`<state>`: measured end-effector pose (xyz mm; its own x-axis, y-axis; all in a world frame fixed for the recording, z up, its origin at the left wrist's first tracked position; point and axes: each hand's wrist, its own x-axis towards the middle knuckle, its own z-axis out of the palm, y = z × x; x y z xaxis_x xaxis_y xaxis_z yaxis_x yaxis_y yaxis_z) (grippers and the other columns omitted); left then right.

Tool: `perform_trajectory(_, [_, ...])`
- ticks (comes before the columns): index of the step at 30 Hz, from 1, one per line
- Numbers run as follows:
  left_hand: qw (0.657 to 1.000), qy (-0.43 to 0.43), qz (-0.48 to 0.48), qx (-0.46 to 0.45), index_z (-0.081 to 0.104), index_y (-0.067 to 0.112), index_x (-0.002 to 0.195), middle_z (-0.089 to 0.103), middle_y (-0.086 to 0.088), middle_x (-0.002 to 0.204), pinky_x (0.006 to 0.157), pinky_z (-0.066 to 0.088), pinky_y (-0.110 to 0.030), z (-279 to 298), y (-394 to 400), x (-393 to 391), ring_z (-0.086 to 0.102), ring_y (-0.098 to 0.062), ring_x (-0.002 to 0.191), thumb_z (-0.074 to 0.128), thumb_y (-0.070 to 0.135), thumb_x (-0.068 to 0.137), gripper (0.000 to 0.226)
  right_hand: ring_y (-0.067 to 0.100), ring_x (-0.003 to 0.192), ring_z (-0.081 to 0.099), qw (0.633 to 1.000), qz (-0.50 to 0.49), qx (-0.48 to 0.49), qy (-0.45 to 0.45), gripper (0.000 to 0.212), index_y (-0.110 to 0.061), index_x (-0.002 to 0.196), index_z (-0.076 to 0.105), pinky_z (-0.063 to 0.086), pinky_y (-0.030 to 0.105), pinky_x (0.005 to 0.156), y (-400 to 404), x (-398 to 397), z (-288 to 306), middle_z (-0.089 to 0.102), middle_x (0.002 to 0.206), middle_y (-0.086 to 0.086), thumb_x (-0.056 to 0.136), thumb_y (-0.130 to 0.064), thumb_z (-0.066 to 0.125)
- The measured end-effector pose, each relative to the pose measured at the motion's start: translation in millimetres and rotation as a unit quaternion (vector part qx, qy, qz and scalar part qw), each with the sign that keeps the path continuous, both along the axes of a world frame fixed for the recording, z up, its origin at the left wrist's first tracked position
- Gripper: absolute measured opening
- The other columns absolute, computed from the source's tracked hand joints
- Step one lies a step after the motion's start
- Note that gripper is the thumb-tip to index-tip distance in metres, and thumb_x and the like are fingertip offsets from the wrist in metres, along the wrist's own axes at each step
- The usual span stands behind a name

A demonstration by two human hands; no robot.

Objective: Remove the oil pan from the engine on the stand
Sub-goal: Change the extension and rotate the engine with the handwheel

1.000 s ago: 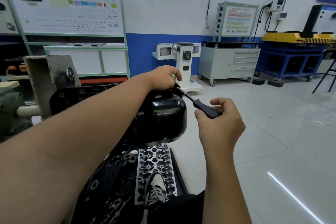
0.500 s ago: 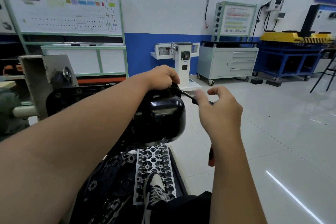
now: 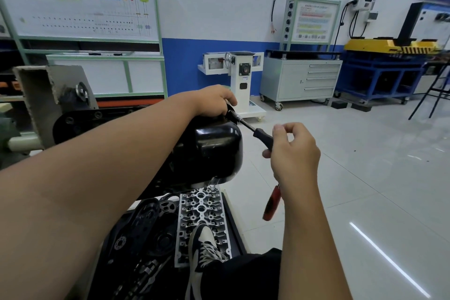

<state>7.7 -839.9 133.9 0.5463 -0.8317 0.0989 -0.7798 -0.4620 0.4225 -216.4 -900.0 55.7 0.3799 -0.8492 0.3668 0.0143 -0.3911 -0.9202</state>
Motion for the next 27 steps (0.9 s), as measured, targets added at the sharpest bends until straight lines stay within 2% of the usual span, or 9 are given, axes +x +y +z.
perform_trajectory(3, [1.000,-0.006,0.004,-0.011,0.068,0.017,0.129,0.064,-0.002,0.127,0.104,0.047,-0.033,1.1,1.3,-1.3,0.059,-0.020,0.116,0.051,-0.009,0.087,0.051,0.001,0.065,0.064,0.999,-0.025,-0.031,-0.031,0.025,-0.030,0.088,0.054,0.042,0.011,0.050,3.7,-1.5,3.4,0.065,0.067,-0.008,0.087,-0.025,0.079])
perform_trajectory(7, [1.000,-0.026,-0.010,-0.011,0.070,0.017,0.126,0.066,-0.002,0.128,0.104,0.047,-0.031,2.5,3.9,-4.3,0.060,-0.018,0.116,0.054,-0.007,0.088,0.048,-0.012,0.082,0.059,0.993,-0.033,-0.107,-0.028,0.041,-0.028,0.086,0.057,0.042,0.002,0.061,6.4,-0.9,6.0,0.061,0.077,-0.019,0.072,-0.008,0.090])
perform_trajectory(11, [0.997,-0.067,-0.024,-0.024,0.075,0.031,0.110,0.070,0.004,0.115,0.101,0.051,-0.034,2.4,6.1,-5.8,0.063,-0.015,0.108,0.061,0.002,0.090,0.038,0.004,0.074,0.064,0.998,-0.014,-0.059,-0.009,0.018,-0.031,0.092,0.056,0.045,0.016,0.060,8.4,0.2,5.2,0.067,0.074,-0.010,0.094,-0.044,0.069])
perform_trajectory(13, [0.994,-0.102,-0.036,-0.029,0.077,0.030,0.102,0.068,0.009,0.106,0.100,0.053,-0.036,2.1,7.0,-6.3,0.063,-0.012,0.103,0.061,0.002,0.092,0.034,0.009,0.071,0.067,0.999,-0.002,-0.040,-0.011,0.016,-0.032,0.088,0.054,0.049,0.024,0.060,6.3,1.2,2.4,0.069,0.072,-0.004,0.099,-0.040,0.060])
perform_trajectory(15, [0.989,-0.137,-0.044,-0.024,0.079,0.027,0.102,0.068,0.011,0.102,0.100,0.054,-0.039,2.8,7.1,-6.5,0.063,-0.011,0.100,0.061,0.002,0.093,0.033,0.002,0.067,0.064,0.998,-0.012,-0.051,-0.027,0.020,-0.032,0.086,0.053,0.043,0.012,0.052,6.9,0.1,3.2,0.066,0.066,-0.005,0.094,-0.030,0.071])
perform_trajectory(17, [0.986,-0.163,-0.044,-0.013,0.080,0.030,0.104,0.070,0.011,0.104,0.097,0.055,-0.042,4.1,7.4,-6.3,0.064,-0.012,0.101,0.063,0.004,0.094,0.033,-0.007,0.072,0.061,0.996,-0.021,-0.083,-0.023,0.032,-0.030,0.085,0.055,0.042,0.005,0.056,7.1,-1.5,2.8,0.063,0.066,-0.011,0.082,-0.016,0.083])
perform_trajectory(20, [0.982,-0.184,-0.047,-0.002,0.080,0.033,0.104,0.069,0.014,0.101,0.093,0.057,-0.043,5.1,6.6,-5.9,0.064,-0.014,0.099,0.067,0.009,0.094,0.030,-0.007,0.078,0.060,0.995,-0.030,-0.099,-0.003,0.038,-0.028,0.081,0.058,0.045,0.007,0.059,4.4,-2.5,-0.2,0.063,0.073,-0.016,0.073,-0.003,0.085])
perform_trajectory(25, [0.978,-0.197,-0.065,0.018,0.080,0.033,0.100,0.071,0.010,0.105,0.089,0.058,-0.039,6.3,2.3,-3.8,0.066,-0.015,0.099,0.069,0.008,0.092,0.028,-0.006,0.073,0.064,0.999,-0.003,-0.034,-0.010,0.016,-0.031,0.090,0.061,0.046,0.010,0.054,2.2,-2.4,-3.3,0.067,0.076,-0.007,0.092,-0.042,0.073])
perform_trajectory(27, [0.978,-0.196,-0.068,0.021,0.081,0.032,0.100,0.070,0.011,0.104,0.089,0.057,-0.038,6.5,1.4,-2.1,0.065,-0.015,0.099,0.070,0.008,0.092,0.027,0.006,0.069,0.067,0.999,-0.005,-0.024,-0.024,0.016,-0.031,0.084,0.060,0.049,0.017,0.057,1.4,-0.8,-4.4,0.068,0.070,-0.004,0.096,-0.038,0.067])
